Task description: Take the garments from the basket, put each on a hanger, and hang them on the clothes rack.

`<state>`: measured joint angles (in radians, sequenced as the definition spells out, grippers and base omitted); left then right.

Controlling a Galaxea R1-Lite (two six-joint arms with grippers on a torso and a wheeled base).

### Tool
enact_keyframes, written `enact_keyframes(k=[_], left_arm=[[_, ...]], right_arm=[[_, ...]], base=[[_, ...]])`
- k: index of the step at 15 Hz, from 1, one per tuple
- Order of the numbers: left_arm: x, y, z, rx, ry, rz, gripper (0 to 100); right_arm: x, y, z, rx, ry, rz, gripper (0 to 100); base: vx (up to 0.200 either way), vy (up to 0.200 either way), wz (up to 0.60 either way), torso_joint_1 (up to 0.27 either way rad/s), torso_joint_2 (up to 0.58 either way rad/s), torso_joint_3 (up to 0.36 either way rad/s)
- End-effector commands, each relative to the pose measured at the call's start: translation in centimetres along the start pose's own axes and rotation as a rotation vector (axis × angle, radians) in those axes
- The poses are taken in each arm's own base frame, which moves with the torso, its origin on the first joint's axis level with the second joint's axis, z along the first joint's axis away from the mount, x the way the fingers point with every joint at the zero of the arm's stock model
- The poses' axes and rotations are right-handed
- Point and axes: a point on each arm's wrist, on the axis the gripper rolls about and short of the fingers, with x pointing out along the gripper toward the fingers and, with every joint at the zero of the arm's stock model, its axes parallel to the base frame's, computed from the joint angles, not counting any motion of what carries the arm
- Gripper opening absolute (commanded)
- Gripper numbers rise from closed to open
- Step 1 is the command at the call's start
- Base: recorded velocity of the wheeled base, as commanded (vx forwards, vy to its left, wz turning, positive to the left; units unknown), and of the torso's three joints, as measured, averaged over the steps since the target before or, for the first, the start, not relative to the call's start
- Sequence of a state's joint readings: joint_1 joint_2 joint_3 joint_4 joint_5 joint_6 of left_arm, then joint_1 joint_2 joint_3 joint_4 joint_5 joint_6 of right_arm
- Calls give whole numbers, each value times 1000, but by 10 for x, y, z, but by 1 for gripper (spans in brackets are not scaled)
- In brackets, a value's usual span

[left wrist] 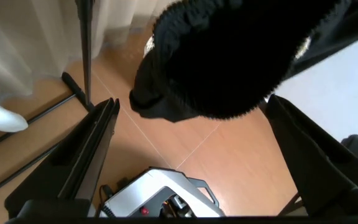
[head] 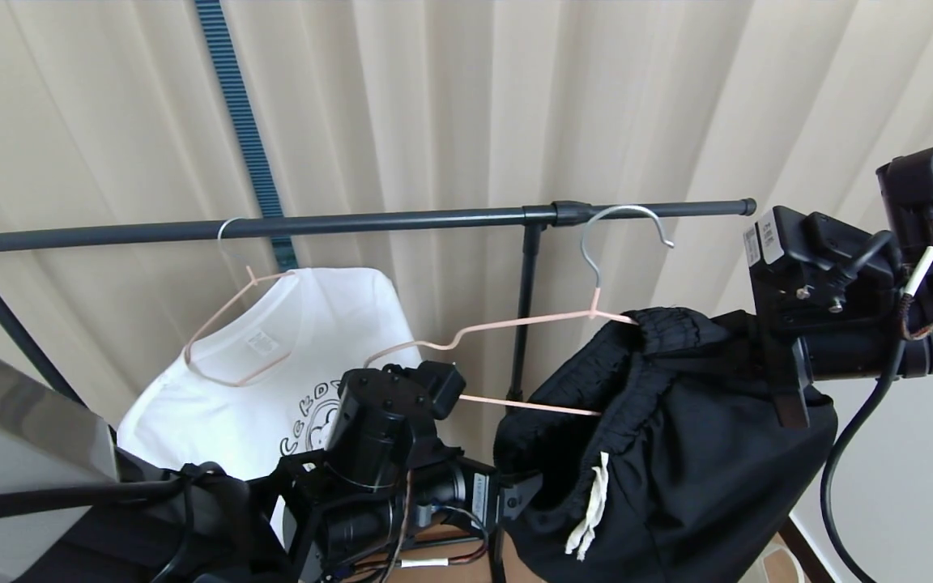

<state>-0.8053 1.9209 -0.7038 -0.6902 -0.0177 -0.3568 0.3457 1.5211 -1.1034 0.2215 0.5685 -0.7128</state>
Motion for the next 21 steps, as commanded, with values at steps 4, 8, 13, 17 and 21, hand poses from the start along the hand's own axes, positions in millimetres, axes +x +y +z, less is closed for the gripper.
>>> enact_keyframes(k=[4,8,13,17,21], left_arm=[[22,3,-6,2,7,14,100],[29,2,-10,6,21,16,0],[-3,2,-5,35,-28,65,0],[-24,7,3,58,-81,96,0],[-32,15,7,50,-109,146,0]], right_arm=[[-6,9,4,-22,-21,5,0],[-3,9,2,-39,-41,-14,0],[1,3,-4,-32,-28,-25,0],[3,4,-10,-35,-20,-29,0],[4,6,-13,-55,-10,-21,0]], base=[[0,0,0,0,0,0],[0,0,0,0,0,0],[0,0,0,0,0,0],[0,0,0,0,0,0],[0,0,0,0,0,0]])
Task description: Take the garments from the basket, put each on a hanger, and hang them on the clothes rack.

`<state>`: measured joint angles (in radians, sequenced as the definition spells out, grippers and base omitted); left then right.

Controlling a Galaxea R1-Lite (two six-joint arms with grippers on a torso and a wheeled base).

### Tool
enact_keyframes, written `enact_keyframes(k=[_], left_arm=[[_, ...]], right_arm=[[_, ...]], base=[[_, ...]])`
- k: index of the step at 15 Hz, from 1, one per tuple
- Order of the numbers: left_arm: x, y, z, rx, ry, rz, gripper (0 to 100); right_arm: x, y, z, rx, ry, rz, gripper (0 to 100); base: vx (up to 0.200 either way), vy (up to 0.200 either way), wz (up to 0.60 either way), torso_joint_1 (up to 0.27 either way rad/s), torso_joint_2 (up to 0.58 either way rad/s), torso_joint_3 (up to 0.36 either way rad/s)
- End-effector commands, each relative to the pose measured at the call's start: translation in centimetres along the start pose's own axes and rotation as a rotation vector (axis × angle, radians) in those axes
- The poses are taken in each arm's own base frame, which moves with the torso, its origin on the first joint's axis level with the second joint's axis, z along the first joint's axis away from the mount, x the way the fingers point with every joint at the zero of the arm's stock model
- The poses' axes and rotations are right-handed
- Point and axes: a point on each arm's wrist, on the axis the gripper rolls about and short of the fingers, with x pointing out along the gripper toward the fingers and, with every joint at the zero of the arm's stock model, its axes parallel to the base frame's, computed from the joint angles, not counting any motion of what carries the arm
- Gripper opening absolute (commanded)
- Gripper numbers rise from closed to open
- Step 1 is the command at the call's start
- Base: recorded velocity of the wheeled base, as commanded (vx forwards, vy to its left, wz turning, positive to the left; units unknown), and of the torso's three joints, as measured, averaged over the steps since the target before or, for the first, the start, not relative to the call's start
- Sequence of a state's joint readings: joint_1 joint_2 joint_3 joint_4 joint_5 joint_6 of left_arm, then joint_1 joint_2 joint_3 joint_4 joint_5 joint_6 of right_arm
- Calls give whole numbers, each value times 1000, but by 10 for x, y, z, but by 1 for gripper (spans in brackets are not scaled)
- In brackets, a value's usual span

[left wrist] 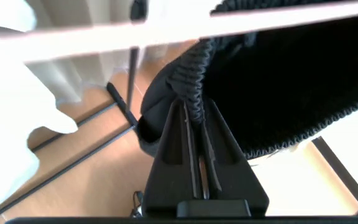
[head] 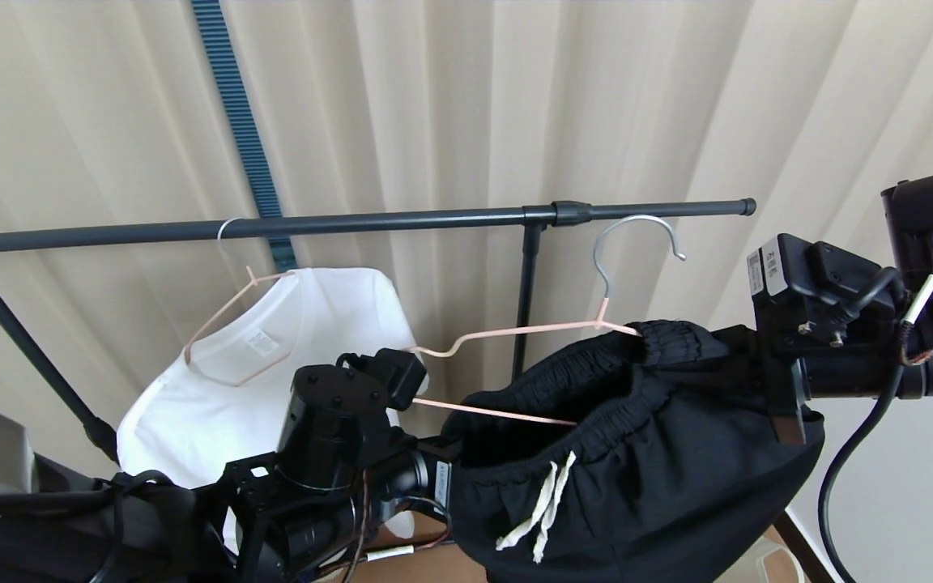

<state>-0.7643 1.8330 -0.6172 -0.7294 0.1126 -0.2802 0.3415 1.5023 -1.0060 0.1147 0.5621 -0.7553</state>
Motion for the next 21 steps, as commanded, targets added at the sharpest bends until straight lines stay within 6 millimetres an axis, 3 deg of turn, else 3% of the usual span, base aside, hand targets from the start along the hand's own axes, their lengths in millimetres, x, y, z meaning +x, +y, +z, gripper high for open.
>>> enact_keyframes(k=[1,15,21], left_arm=[[-8,5,7,-11,-31,11,0],[-44,50,28,-48,-140,143,0],[-52,59,33,-42,-170,172,0]], right_arm=[[1,1,-1,1,5,4,0],[-2,-3,-18,-54,50,-15,0],[4,-7,-26,-76,142,-64,0]], base=[[0,0,0,0,0,0],[0,0,0,0,0,0],[0,0,0,0,0,0]])
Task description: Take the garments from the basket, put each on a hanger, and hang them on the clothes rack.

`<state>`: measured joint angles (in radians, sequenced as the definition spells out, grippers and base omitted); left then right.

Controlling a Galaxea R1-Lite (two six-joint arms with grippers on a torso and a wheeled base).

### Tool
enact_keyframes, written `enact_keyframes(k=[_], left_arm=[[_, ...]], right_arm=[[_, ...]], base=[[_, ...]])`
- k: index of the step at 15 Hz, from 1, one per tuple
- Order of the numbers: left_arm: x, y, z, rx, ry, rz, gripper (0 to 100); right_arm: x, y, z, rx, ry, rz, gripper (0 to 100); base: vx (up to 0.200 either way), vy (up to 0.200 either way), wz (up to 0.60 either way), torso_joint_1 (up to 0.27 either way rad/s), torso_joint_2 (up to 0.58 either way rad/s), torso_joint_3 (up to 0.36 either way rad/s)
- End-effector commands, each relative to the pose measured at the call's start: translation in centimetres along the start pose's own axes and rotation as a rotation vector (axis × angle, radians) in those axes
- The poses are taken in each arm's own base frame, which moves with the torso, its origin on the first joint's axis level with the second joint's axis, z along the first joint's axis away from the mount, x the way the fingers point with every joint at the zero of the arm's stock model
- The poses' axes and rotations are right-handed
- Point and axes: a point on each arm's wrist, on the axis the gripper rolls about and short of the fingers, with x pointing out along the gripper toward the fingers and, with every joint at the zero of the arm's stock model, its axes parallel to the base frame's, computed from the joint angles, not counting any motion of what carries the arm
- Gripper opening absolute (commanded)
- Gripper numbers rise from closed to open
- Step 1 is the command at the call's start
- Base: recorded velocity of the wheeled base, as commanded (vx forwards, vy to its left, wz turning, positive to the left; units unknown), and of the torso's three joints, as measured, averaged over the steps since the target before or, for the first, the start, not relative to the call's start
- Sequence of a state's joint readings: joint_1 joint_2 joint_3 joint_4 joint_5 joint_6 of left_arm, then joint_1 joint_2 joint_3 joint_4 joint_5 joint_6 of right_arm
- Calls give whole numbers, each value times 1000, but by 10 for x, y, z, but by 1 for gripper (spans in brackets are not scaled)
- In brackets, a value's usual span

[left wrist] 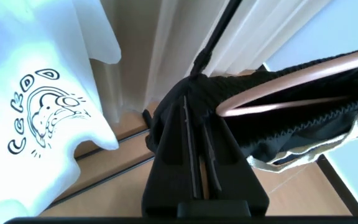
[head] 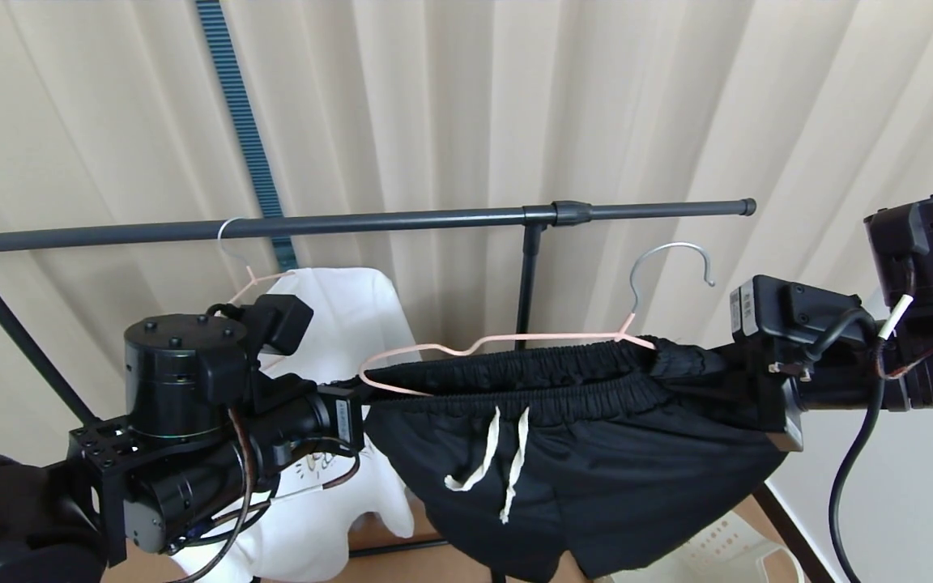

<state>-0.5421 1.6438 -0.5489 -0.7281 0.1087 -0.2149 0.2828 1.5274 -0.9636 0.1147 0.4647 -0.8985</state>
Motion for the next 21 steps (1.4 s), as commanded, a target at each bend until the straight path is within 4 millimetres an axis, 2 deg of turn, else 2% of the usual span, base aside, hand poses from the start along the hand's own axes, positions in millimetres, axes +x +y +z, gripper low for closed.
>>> enact_keyframes(k=[1,8,13,17,21], left_arm=[[-5,4,6,1,-27,10,0],[-3,12,14,22,-51,42,0],[-3,7,40,55,-51,45,0],[-11,2,62,66,8,56,0],[-25,-1,83,86,79,69,0]], right_arm=[[3,0,-3,-2,22,-2,0],[7,1,-6,-6,37,7,0],[15,3,-9,-22,81,14,0],[18,4,-11,-26,104,10,0],[32,6,-13,-36,147,32,0]], base=[[0,0,0,0,0,0],[0,0,0,0,0,0],[0,0,0,0,0,0],[0,0,0,0,0,0],[0,0,0,0,0,0]])
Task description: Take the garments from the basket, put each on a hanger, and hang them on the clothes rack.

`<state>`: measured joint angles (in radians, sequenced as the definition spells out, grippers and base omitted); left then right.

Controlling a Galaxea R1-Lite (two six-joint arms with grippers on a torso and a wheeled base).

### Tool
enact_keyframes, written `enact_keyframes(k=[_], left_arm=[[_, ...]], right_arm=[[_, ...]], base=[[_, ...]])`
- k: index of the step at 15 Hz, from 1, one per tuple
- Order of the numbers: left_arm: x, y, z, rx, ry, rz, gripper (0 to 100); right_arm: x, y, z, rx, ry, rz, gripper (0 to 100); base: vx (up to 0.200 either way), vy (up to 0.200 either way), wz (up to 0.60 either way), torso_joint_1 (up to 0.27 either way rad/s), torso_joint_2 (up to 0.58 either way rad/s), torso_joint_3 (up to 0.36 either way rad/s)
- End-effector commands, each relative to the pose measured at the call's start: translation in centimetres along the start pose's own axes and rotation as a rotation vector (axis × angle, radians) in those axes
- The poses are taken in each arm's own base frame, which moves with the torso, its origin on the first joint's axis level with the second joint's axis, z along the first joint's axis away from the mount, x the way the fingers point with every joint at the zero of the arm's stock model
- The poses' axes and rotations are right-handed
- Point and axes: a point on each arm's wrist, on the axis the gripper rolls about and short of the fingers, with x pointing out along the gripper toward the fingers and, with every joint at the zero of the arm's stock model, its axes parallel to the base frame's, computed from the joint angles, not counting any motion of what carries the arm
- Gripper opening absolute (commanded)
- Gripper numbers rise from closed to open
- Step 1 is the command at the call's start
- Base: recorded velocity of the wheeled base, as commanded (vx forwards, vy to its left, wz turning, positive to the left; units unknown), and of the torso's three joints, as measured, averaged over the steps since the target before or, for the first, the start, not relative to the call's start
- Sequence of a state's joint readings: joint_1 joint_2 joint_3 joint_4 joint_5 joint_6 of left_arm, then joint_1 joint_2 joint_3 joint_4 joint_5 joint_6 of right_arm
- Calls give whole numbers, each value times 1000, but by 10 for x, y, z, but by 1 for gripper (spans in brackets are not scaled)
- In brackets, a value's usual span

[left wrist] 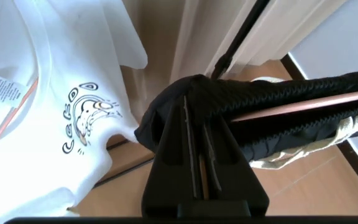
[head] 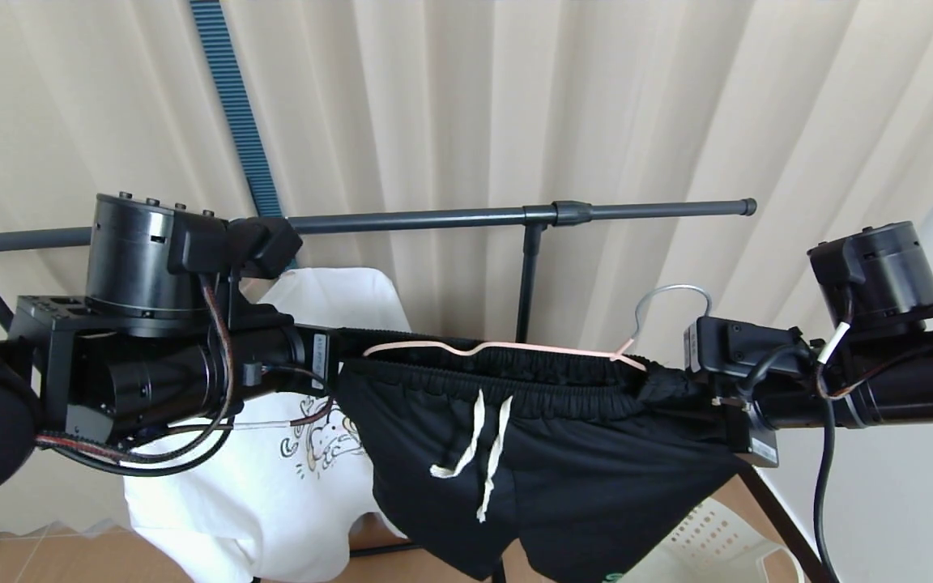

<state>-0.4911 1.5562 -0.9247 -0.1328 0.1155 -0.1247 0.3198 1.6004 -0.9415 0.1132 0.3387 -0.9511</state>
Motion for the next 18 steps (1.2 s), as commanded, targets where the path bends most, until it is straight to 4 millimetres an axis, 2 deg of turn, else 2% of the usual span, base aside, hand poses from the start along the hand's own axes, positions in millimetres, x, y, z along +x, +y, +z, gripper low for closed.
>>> enact_keyframes(k=[1,13,18], left_arm=[[-12,0,16,7,-28,-1,0],[-23,2,47,85,4,19,0],[-32,-23,56,150,44,-40,0]], right_arm=[[6,0,-2,3,12,17,0],[15,0,-5,1,43,26,0],[21,0,-5,-5,91,12,0]], base=[[0,0,0,0,0,0],[0,0,0,0,0,0],[0,0,0,0,0,0]])
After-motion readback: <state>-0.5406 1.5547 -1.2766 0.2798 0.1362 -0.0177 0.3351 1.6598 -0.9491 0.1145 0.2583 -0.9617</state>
